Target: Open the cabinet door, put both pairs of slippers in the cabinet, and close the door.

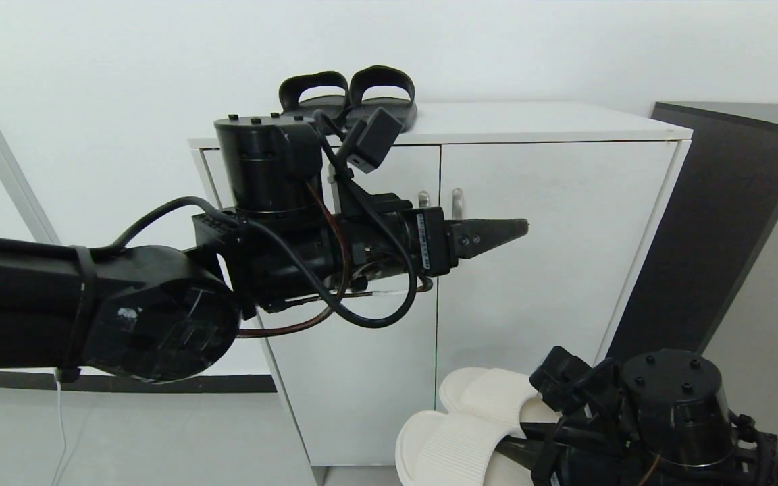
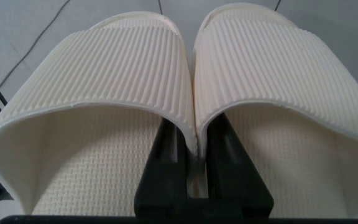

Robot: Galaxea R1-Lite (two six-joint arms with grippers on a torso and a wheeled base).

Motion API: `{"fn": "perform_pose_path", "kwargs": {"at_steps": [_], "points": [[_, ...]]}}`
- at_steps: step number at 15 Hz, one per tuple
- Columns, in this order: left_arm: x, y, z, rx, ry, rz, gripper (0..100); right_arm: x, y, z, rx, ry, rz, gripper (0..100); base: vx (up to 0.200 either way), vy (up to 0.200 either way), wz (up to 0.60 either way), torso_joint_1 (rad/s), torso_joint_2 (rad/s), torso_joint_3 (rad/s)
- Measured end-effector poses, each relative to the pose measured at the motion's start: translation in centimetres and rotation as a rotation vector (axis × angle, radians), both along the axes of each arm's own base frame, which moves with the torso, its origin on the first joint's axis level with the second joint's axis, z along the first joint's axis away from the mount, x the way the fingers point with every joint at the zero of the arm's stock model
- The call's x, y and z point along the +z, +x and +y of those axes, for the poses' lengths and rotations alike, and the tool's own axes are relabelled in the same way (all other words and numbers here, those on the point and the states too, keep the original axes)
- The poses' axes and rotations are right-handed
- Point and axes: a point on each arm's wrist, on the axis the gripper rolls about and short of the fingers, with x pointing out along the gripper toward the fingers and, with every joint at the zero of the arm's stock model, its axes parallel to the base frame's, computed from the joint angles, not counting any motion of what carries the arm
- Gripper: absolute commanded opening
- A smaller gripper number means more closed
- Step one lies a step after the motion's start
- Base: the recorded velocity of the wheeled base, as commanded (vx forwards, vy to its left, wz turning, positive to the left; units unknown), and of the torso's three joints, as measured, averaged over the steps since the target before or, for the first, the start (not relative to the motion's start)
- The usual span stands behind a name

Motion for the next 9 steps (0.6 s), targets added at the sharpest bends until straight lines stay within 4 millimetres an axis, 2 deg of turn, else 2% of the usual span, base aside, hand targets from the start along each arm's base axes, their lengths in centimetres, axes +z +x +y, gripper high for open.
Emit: {"fn": "perform_pose_path", "kwargs": {"at_steps": [5,9], "points": [[-0.8,1.1,-0.3,0.085,0.025,0.028,100,0.0,0.0,0.0,0.003,-0.004,-0.002,0,0.000,0.000,0.00,0.000,0.00,0.000],[-0.2,2.1,-0.2,0.150,0.044,0.045,100,-0.1,-0.1,0.0,0.001,-0.006,0.001,0,0.000,0.000,0.00,0.000,0.00,0.000]]}}
